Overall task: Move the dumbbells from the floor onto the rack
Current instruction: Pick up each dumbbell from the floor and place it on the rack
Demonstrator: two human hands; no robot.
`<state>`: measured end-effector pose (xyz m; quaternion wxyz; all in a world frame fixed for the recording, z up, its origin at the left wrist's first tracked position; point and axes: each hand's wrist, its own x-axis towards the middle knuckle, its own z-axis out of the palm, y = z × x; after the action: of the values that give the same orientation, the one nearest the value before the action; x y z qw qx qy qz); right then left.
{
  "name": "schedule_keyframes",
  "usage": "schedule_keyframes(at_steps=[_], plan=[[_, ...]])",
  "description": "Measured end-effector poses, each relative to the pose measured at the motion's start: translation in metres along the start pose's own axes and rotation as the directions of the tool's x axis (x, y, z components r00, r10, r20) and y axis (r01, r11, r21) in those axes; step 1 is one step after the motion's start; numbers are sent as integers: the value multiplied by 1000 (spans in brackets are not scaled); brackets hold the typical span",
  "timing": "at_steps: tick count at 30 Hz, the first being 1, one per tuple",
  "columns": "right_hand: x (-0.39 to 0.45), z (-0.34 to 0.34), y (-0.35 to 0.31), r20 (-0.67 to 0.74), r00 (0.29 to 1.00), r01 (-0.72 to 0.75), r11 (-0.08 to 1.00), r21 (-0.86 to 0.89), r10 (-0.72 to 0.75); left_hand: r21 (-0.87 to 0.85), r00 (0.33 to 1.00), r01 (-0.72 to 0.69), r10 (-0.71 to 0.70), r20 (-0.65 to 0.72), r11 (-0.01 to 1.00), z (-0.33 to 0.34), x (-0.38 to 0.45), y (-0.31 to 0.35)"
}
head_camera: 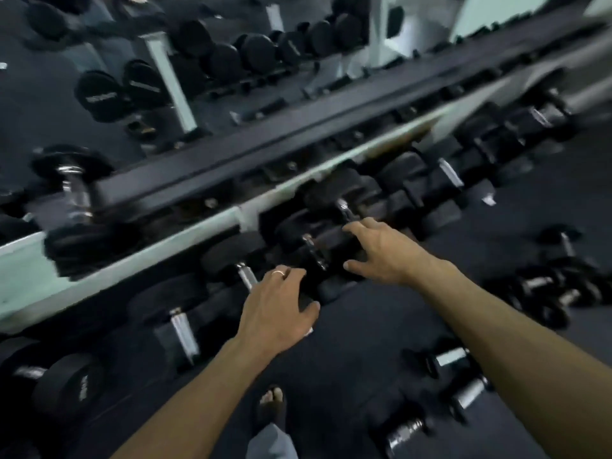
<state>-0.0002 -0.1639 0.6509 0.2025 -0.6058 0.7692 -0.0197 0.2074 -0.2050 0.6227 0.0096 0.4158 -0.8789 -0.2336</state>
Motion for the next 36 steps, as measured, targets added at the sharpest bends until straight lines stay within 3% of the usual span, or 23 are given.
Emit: schedule_keyframes(at_steps=[7,17,25,28,33,36], plan=[[-133,90,126,96,957,-285,947,148,273,-25,943,-136,137,304,990,128,-39,92],[-221,307,254,252,799,-602,710,365,547,-1,718,-248,184,671,969,347,-26,113],[-242,527,321,385,623,-767,432,475,681,2,608,-220,136,782,975,573,-21,75],[-231,593,340,377,613,-763,397,510,694,9,577,-212,117,808,977,646,-16,55],[-204,671,358,330,603,-746,367,555,726,92,632,-211,64,772,973,723,-7,25],[-184,700,364,297,618,-716,365,595,728,103,616,-176,28,787,979,749,-4,9]])
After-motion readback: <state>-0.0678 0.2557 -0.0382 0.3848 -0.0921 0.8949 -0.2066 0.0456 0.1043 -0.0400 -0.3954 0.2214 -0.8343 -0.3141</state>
